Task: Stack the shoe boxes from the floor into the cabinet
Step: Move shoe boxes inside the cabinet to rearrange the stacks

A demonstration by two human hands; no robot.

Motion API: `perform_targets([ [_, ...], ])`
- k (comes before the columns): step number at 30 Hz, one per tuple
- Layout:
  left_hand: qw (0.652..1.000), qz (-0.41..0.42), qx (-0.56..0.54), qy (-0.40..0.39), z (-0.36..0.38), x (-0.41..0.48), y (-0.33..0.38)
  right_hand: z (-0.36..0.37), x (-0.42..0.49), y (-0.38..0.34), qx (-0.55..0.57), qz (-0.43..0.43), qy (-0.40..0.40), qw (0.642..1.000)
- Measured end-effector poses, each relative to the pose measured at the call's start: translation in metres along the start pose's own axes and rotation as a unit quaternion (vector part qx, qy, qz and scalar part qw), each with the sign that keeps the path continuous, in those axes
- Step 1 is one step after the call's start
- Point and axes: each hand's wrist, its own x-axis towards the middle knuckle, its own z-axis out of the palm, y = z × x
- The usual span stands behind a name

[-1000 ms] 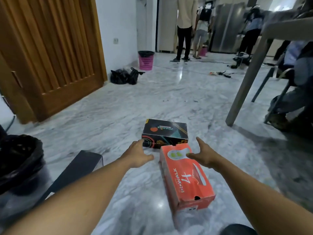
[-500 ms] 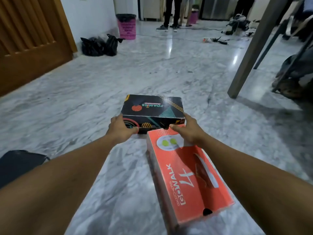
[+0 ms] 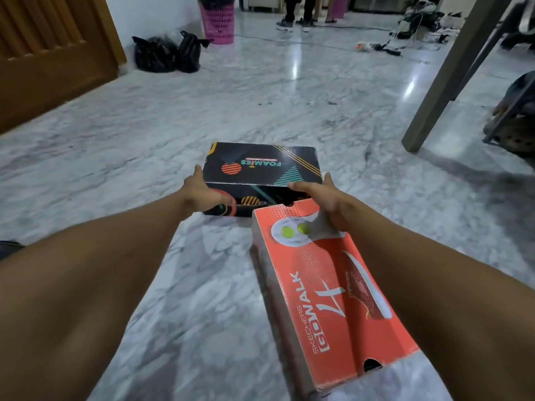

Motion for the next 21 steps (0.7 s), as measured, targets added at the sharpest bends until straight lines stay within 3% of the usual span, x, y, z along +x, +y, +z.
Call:
perform_targets([
  [5,0.997,-0.038,0.012,0.066,0.002,-0.029,-0.037,0.006,-0.022,0.013,0.005,-0.005,0.002,1.0],
  [14,0.992,0.041,-0.028,0.117,-0.014,-0.157,-0.097,0.033,-0.107,0.061,-0.06,-0.021,-0.048,0.997],
  [21,0.99,-0.034,-0.053,0.123,-0.004,-0.198,-0.173,0.027,-0.179,0.073,-0.051,-0.018,-0.133,0.99],
])
